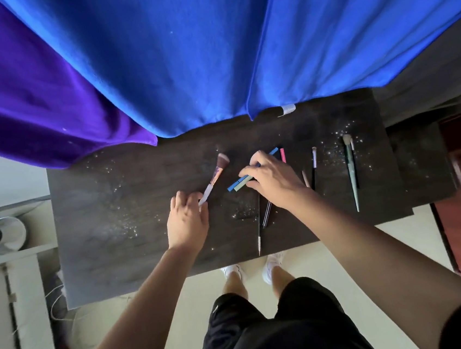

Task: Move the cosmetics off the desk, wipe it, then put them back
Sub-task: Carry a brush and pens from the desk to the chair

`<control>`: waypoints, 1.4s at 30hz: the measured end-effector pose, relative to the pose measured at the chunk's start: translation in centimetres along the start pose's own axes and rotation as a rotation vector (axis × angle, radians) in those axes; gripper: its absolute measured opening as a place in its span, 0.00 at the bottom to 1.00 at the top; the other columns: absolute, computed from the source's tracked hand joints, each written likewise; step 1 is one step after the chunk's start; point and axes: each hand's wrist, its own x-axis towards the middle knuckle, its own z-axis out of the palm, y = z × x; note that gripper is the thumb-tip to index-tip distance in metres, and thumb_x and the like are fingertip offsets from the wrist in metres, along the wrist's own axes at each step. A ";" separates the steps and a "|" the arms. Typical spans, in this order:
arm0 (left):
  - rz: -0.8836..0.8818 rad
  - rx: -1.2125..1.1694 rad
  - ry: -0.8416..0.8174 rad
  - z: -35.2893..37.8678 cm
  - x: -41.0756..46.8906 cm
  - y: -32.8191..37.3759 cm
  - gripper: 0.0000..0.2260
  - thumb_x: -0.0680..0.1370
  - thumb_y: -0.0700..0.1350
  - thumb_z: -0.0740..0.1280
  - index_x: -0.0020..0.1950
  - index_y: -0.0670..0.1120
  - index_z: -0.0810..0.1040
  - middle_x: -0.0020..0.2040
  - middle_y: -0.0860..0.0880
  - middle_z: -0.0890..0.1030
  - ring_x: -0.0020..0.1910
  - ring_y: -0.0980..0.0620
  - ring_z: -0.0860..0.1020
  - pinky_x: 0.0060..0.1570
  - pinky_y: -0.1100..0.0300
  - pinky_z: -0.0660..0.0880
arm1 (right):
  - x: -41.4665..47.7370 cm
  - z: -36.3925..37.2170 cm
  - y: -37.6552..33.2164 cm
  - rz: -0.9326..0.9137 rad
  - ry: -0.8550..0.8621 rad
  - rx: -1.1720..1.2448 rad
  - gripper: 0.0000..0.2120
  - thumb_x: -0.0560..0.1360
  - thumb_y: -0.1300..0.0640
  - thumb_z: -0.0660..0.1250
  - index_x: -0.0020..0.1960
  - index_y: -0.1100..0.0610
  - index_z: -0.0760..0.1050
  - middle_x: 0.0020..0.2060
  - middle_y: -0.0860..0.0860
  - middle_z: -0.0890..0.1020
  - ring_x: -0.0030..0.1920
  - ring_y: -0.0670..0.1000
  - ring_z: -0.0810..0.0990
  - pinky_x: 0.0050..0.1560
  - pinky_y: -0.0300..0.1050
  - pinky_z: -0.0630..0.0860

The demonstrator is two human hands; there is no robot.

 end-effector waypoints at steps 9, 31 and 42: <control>-0.161 -0.136 -0.004 0.0 1.2 1.6 0.06 0.76 0.37 0.68 0.52 0.41 0.77 0.49 0.43 0.78 0.51 0.40 0.74 0.49 0.48 0.71 | 1.7 -0.6 0.8 -0.057 -0.044 0.006 0.08 0.77 0.52 0.71 0.54 0.53 0.77 0.51 0.49 0.76 0.53 0.54 0.78 0.45 0.50 0.72; 0.046 -0.296 0.324 -9.0 1.9 11.9 0.02 0.75 0.44 0.71 0.47 0.50 0.80 0.38 0.56 0.78 0.40 0.48 0.77 0.43 0.56 0.69 | -5.3 -10.6 5.4 0.225 0.524 0.462 0.12 0.73 0.48 0.76 0.55 0.47 0.85 0.43 0.46 0.81 0.41 0.52 0.81 0.43 0.46 0.76; 0.598 -0.488 0.107 -9.1 0.1 22.1 0.05 0.74 0.42 0.72 0.46 0.51 0.79 0.39 0.53 0.82 0.41 0.47 0.81 0.44 0.51 0.76 | -23.7 -8.0 6.3 0.702 0.999 0.535 0.10 0.73 0.49 0.76 0.54 0.48 0.86 0.40 0.41 0.78 0.36 0.39 0.77 0.44 0.28 0.71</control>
